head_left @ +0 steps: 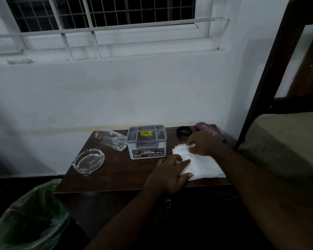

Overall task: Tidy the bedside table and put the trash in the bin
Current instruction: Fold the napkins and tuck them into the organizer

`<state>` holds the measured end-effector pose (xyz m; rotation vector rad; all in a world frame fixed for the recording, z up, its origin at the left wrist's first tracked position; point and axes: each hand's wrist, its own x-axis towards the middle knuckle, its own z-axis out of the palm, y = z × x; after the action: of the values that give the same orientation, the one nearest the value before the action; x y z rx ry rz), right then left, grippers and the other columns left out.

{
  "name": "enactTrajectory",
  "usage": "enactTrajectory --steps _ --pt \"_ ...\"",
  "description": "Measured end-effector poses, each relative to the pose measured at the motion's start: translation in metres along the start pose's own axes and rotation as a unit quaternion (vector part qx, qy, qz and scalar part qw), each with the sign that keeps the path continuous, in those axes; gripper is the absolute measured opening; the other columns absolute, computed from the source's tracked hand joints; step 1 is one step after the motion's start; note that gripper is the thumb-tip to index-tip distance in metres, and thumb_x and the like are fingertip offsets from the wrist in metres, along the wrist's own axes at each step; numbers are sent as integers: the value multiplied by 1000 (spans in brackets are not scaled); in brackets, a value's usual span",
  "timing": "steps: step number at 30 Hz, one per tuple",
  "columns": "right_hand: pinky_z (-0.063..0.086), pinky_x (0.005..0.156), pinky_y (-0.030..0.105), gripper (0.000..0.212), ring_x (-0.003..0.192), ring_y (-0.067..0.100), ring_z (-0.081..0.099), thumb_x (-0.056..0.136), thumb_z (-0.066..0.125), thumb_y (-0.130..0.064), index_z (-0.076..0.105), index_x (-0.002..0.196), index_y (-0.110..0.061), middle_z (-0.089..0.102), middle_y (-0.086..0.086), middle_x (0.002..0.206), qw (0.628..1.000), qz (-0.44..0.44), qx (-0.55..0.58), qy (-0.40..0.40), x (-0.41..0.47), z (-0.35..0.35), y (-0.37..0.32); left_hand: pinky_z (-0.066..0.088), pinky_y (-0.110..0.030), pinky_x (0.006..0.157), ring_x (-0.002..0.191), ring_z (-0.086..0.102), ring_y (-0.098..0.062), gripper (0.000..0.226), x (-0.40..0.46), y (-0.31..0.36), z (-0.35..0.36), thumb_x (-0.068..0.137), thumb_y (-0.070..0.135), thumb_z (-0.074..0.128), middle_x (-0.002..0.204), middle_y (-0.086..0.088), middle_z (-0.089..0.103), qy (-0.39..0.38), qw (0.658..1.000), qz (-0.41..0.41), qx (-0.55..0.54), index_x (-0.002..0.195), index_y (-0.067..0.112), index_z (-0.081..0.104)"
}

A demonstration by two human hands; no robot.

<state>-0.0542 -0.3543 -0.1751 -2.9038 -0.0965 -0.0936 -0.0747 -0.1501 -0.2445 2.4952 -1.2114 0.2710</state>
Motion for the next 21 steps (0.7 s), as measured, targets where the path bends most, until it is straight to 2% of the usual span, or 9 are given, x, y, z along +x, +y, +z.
enactTrajectory --steps 3,7,12,15,19,21 --pt "38 80 17 22 105 12 60 85 67 -20 72 106 -14 68 -1 115 1000 -9 -7 10 -1 -1 -1 27 -32 105 127 43 -15 55 0 1 0 97 55 40 138 2 47 -2 1000 1 6 146 30 42" --pt "45 79 19 20 98 11 61 85 66 -18 73 104 -13 70 0 111 1000 -4 -4 -16 1 0 -3 27 -33 106 128 43 -15 55 1 1 -2 98 54 40 139 1 47 -7 1000 -3 3 147 30 42" --pt "36 86 17 31 112 14 56 84 70 -18 68 115 -12 64 1 122 1000 -2 3 -19 1 0 -3 28 -33 105 127 44 -15 56 0 2 0 97 56 39 139 2 47 -3 1000 1 5 146 30 42" --pt "36 86 17 30 113 15 57 84 70 -15 69 114 -12 64 2 122 1000 -4 6 -27 2 -1 -4 28 -33 105 127 43 -15 56 0 1 1 97 56 38 138 3 47 -2 1000 3 3 146 30 41" --pt "40 71 13 20 99 13 61 81 71 -13 71 101 -16 67 -2 107 999 -8 9 -43 2 -3 -5 29 -34 104 126 44 -14 56 0 0 1 97 57 38 138 3 48 4 1000 8 7 146 30 42" --pt "43 68 16 23 93 13 60 78 72 -13 65 97 -22 63 -6 100 998 -5 24 -53 2 -3 -6 29 -34 105 127 43 -14 56 0 0 0 97 56 38 139 2 47 3 1000 10 6 146 30 42"
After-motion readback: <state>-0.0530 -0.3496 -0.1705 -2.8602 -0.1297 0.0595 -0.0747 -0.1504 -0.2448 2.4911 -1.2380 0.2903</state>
